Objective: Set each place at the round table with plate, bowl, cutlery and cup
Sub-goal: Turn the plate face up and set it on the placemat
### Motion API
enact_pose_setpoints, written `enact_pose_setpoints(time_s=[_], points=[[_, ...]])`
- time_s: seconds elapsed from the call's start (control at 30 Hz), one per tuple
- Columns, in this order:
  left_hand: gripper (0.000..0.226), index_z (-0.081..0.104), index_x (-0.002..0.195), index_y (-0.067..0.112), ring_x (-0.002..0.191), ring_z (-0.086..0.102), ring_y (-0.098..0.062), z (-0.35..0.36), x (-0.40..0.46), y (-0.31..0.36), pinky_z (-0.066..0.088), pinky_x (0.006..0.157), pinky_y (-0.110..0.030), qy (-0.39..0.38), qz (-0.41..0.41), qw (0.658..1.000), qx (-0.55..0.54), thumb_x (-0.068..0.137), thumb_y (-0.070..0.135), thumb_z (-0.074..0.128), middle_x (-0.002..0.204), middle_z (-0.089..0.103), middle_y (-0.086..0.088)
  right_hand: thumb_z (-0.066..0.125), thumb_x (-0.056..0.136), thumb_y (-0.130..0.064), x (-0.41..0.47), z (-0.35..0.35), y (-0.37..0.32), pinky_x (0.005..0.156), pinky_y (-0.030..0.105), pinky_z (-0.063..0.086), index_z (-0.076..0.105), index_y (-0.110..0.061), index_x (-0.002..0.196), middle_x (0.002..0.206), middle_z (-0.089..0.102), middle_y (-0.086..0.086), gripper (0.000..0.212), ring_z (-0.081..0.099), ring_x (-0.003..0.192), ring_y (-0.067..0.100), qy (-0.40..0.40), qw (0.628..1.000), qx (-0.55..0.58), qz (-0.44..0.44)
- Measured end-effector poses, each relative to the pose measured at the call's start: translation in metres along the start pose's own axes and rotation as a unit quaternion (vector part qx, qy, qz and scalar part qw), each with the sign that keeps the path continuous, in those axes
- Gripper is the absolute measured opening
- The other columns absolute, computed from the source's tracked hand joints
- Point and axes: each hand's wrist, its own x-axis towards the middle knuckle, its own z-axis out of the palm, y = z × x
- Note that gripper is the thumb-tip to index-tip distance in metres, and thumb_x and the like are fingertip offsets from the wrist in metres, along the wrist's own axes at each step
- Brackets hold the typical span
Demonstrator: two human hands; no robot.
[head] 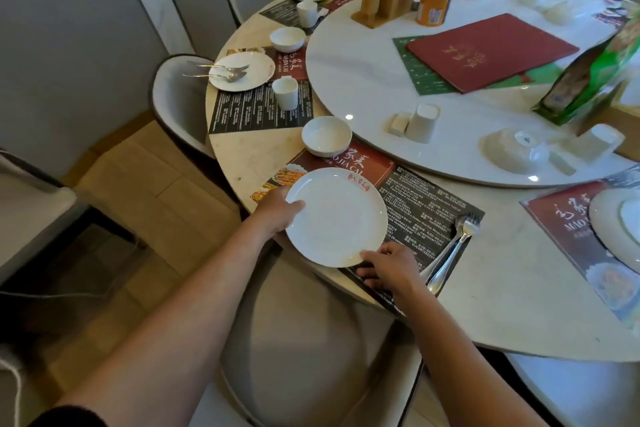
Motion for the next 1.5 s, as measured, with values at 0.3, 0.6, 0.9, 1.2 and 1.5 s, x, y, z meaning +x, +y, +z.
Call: enact_pose_setpoints(time_s=[0.3,0.6,0.9,1.2,1.5], points=[[0.045,0.057,0.138,0.017,0.101,0.057,-0.025,0.01,0.007,-0.005,0.054,0.09,-0.04,0.066,-0.02,0.996,0.064,0.096,0.028,0.066,0.128,0.062,-0.009,0.073,0.09,-0.014,0.001,0.0,0.001,0.061,0.038,0.059,0.053,-0.009,0.086,0.073,0.075,0.011,0.021,0.075,0.068,0.024,-0.016,0.999,-0.04,-0.026],[0.047,0.056,0.138,0.022,0.102,0.057,-0.025,0.016,0.014,-0.006,0.053,0.086,-0.037,0.075,-0.029,0.995,0.064,0.093,0.028,0.069,0.13,0.062,-0.007,0.076,0.088,-0.019,-0.002,0.0,0.002,0.057,0.034,0.059,0.056,-0.008,0.089,0.077,0.075,0.012,0.023,0.072,0.063,0.022,-0.015,0.998,-0.037,-0.042],[0.042,0.062,0.132,0.021,0.108,0.064,-0.029,0.026,-0.023,-0.022,0.055,0.087,-0.036,0.186,-0.067,0.98,-0.012,0.091,0.013,0.053,0.127,0.066,-0.006,0.057,0.101,-0.022,-0.005,-0.004,0.002,0.061,0.036,0.06,0.062,-0.004,0.101,0.081,0.076,0.014,0.019,0.072,0.064,0.023,-0.008,0.999,0.039,-0.021],[0.029,0.069,0.12,0.017,0.064,0.072,-0.019,0.043,-0.041,-0.037,0.064,0.063,-0.037,0.187,-0.152,0.96,-0.143,0.094,0.006,0.062,0.075,0.069,-0.001,0.056,0.102,-0.022,-0.003,-0.003,0.008,0.06,0.034,0.06,0.062,-0.009,0.105,0.084,0.075,0.015,0.014,0.073,0.069,0.023,-0.009,0.997,0.065,-0.044],[0.032,0.067,0.124,0.016,0.076,0.071,-0.018,0.039,-0.052,-0.031,0.063,0.066,-0.033,0.184,-0.142,0.959,-0.16,0.094,0.008,0.064,0.091,0.071,-0.002,0.057,0.101,-0.02,-0.003,-0.004,0.008,0.062,0.035,0.062,0.063,-0.012,0.109,0.093,0.074,0.015,0.013,0.073,0.069,0.022,-0.007,0.998,0.055,-0.039]])
